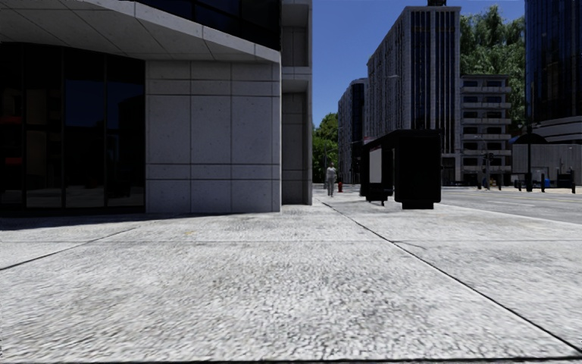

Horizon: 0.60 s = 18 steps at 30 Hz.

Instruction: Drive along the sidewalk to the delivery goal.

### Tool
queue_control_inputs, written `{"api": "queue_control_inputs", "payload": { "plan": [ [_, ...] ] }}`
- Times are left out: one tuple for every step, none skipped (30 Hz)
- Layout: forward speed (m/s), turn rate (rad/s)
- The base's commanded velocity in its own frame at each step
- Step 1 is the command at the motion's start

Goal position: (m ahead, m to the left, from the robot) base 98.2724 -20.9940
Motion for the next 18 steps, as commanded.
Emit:
{"api": "queue_control_inputs", "payload": {
  "plan": [
    [2.00, 0.00],
    [2.00, 0.00],
    [2.00, 0.00],
    [2.00, 0.00],
    [2.00, 0.00],
    [2.00, 0.00],
    [2.00, 0.00],
    [2.00, 0.00],
    [2.00, 0.00],
    [2.00, 0.00],
    [2.00, 0.00],
    [2.00, 0.00],
    [2.00, 0.00],
    [2.00, 0.00],
    [2.00, 0.00],
    [2.00, 0.00],
    [2.00, 0.00],
    [2.00, 0.00]
  ]
}}
